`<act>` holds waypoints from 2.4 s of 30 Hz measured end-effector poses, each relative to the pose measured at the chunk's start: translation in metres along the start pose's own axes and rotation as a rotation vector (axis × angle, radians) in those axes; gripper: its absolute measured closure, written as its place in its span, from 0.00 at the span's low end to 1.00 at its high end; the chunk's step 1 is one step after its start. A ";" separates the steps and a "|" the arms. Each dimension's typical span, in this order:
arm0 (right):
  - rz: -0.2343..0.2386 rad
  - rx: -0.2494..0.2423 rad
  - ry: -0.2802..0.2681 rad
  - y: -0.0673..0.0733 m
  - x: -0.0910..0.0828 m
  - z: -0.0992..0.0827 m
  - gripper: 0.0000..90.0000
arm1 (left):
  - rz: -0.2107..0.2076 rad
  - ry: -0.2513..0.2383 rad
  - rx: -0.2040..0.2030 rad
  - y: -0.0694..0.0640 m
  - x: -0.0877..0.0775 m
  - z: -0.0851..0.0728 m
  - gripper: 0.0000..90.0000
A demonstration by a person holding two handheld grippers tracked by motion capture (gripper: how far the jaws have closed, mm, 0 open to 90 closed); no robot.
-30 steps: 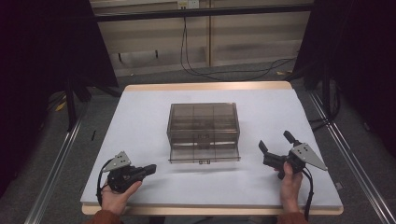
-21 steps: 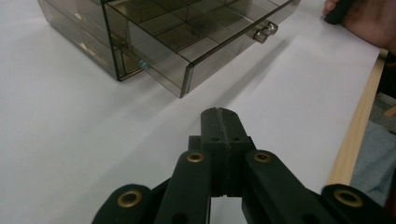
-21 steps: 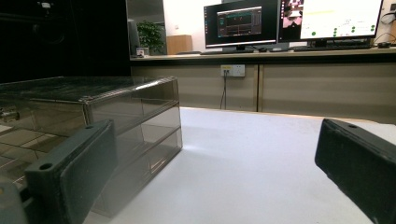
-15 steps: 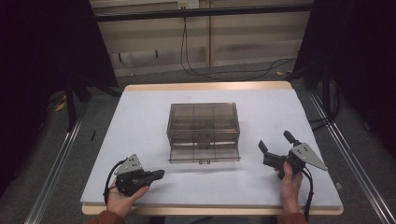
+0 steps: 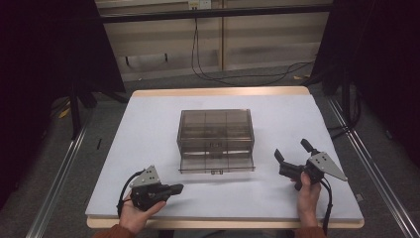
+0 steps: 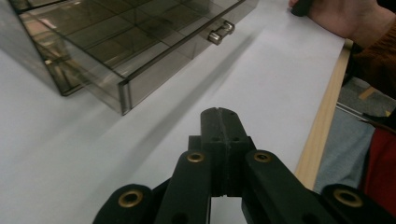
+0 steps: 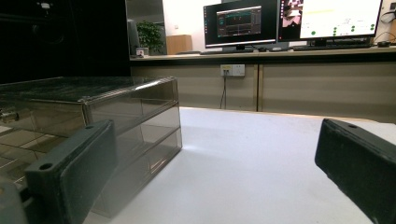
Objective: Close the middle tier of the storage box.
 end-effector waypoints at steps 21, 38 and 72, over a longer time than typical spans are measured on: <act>0.000 -0.010 -0.003 0.001 0.000 0.000 0.00 | -0.037 0.018 0.035 -0.014 0.020 0.009 1.00; 0.003 -0.013 -0.004 0.001 0.000 0.000 0.00 | -0.062 0.044 0.057 -0.026 0.042 0.013 1.00; 0.000 -0.006 -0.002 0.001 0.000 0.000 0.00 | -0.069 0.152 0.159 -0.028 0.088 0.036 1.00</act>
Point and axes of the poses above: each handheld gripper's, and its own axes: x roughly forward along the jaws, z roughly out of its top, y roughly to its left, the point moved 5 cm from there along x, roughly forward along the jaws, and after that the axes turned 11 degrees about -x, right-handed, at the moved point
